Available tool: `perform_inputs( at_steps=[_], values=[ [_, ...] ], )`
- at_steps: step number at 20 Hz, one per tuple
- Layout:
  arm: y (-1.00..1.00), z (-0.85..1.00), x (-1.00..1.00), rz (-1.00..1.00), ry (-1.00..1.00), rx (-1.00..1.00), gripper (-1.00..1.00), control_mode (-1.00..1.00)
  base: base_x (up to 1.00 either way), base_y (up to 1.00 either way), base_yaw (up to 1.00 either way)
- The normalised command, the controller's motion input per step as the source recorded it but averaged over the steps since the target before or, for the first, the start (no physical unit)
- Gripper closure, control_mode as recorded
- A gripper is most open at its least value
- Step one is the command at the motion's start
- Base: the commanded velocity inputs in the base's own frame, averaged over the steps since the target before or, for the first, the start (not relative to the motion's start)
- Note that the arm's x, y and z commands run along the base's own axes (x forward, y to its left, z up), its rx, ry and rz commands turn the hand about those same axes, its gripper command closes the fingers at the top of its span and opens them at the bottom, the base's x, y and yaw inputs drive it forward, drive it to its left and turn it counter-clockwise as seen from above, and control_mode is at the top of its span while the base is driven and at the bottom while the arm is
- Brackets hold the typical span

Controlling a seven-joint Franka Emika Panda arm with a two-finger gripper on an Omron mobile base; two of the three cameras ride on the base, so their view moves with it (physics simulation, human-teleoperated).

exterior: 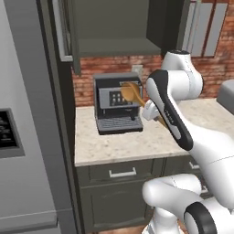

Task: Organize the utensils by type. Pick up the wooden spoons from the counter and place them in the open cabinet. Then pick up the metallic utensils from the counter and place them in the open drawer.

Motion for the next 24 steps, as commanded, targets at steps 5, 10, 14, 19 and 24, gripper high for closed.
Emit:
perform_inputs(
  at_steps=[5, 10, 14, 19, 24],
  values=[
    [0.00, 0.00, 0.00, 0.00, 0.00, 0.00, 1.00, 1.00, 0.36, 0.24, -0.15],
    [0.00, 0.00, 0.00, 0.00, 0.00, 0.00, 1.00, 1.00, 0.48, 0.29, -0.13],
    [0.00, 0.00, 0.00, 0.00, 0.00, 0.00, 1.00, 1.00, 0.43, 0.33, -0.10],
    [0.00, 0.00, 0.00, 0.00, 0.00, 0.00, 1.00, 1.00, 0.25, 0.17, -0.09],
    [0.00, 0.00, 0.00, 0.00, 0.00, 0.00, 1.00, 1.00, 0.30, 0.21, -0.06]
  ],
)
